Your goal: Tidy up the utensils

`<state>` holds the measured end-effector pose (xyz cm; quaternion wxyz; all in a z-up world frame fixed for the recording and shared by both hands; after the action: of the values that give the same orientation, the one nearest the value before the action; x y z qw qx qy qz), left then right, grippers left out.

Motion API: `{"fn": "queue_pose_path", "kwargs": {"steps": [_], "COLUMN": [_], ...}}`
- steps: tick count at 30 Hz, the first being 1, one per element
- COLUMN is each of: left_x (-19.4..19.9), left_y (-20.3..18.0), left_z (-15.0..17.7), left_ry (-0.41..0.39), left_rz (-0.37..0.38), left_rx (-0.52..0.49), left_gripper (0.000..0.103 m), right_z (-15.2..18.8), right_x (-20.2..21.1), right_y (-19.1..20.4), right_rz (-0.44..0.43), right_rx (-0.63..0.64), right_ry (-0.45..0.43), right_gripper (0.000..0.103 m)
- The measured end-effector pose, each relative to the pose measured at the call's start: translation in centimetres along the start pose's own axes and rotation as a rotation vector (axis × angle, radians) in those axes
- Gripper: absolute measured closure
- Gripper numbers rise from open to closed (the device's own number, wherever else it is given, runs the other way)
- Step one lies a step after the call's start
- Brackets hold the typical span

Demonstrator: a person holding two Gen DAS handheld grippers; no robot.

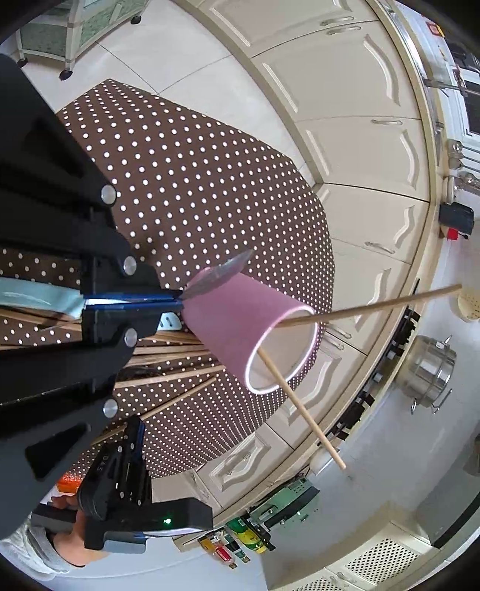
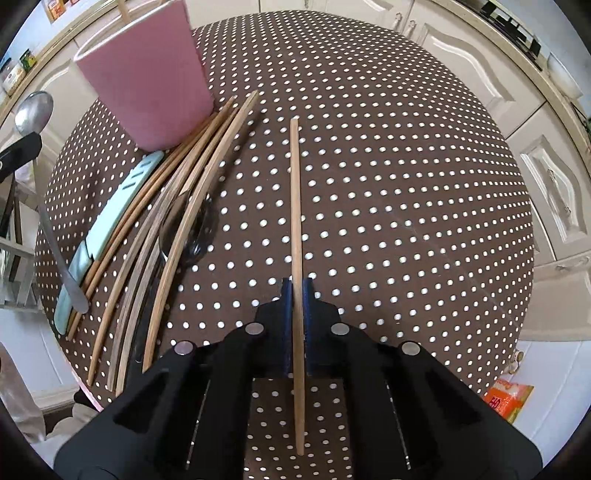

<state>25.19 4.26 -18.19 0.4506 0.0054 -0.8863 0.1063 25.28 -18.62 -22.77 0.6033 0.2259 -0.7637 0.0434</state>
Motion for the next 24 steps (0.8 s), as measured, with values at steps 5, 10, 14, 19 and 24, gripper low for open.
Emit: {"fn": "queue_pose_path", "kwargs": {"steps": [5,10,14,19,24], "left_x": [0.3,0.5,0.8,1.1,2.1], "left_y": [-0.8,-1.6,-2.4,-3.0,-3.4], "left_z": [-0.2,-0.3,-0.6,-1.2,-1.7], "left_ry": [-0.006,-0.011,-0.019,-0.038,-0.077], "left_rz": [0.005,0.006,0.012,0.023,0.049], "left_rx": [-0.023,-0.049,-0.062,-0.076,-0.093], "left_gripper": [0.102,0.102,0.102,0.102,0.102], "right_z": [-1.6,-3.7,-5.6,-7.1,-8.1], "right_x": [-0.8,-1.1,-1.4,-2.3,-1.6], "right_y": [-0.5,-0.8,-1.0,-1.6,-2.5], "right_rz": [0.009,0.013,0.013,-0.012,-0.028], "right_rx": [-0.027,-0.043,-0.043,-0.045,-0.047], "right_ry": [-0.011,-0.024,-0.033,-0.042,-0.123], "right_gripper": [0.095,0.084,0.06,0.089,0.097]}}
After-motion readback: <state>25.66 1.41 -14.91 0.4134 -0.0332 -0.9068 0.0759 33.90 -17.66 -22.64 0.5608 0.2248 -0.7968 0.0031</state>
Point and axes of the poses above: each gripper's, at about its wrist camera, not at the fingertips, and x roughly against the way its jaws point, y to its left, z to its underside, the point moved 8 cm from there along -x, roughly the way its jaws point, and after that the axes turned 14 degrees about -z, right-handed, at the moved point
